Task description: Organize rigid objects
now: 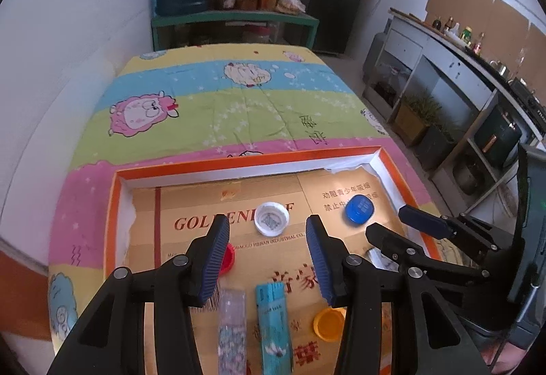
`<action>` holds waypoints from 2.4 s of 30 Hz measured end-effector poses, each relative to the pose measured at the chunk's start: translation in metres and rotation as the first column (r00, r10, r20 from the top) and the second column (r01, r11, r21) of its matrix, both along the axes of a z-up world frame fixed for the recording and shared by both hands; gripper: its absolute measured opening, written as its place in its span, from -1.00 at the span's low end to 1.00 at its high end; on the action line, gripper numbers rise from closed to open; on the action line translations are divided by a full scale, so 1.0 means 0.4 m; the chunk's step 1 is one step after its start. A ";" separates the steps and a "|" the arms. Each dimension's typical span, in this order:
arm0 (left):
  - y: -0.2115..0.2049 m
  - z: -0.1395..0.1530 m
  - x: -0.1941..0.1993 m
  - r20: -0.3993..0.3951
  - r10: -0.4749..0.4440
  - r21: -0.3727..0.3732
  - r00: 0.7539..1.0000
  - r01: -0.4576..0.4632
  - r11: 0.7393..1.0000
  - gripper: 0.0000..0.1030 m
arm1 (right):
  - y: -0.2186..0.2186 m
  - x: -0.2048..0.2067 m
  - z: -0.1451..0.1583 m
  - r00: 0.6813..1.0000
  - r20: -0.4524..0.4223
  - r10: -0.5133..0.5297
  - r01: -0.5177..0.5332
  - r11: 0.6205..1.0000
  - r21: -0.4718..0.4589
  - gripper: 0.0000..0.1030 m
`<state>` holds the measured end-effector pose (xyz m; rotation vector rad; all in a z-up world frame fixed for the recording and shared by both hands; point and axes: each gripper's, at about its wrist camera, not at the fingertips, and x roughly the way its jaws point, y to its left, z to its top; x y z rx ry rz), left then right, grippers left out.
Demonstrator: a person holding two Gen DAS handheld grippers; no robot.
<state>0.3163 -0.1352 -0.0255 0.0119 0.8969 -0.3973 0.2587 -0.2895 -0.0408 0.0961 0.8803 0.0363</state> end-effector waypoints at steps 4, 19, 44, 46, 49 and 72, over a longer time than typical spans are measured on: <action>0.021 0.029 -0.054 0.062 0.025 0.001 0.998 -0.025 1.000 -0.06 | 0.009 -0.038 0.020 0.999 0.029 -0.018 0.018 1.000 -0.010 -0.10; 0.112 0.133 -0.304 0.278 0.179 0.030 0.944 -0.195 0.980 -0.06 | 0.096 -0.233 0.121 0.985 0.170 -0.036 0.046 0.997 -0.055 -0.10; 0.220 0.152 -0.626 0.269 0.219 -0.028 0.938 -0.219 0.975 -0.06 | 0.225 -0.532 0.183 0.958 0.272 -0.088 0.110 0.992 -0.067 -0.11; 0.223 0.152 -0.645 0.271 0.221 -0.025 0.937 -0.223 0.974 -0.06 | 0.228 -0.549 0.186 0.957 0.275 -0.097 0.119 0.991 -0.066 -0.11; 0.228 0.148 -0.675 0.252 0.215 -0.043 0.944 -0.211 0.977 -0.06 | 0.233 -0.577 0.195 0.953 0.285 -0.107 0.130 0.989 -0.064 -0.11; 0.221 0.163 -0.795 0.294 0.213 0.012 0.932 -0.226 0.974 -0.06 | 0.262 -0.694 0.226 0.937 0.327 -0.123 0.168 0.980 -0.111 -0.11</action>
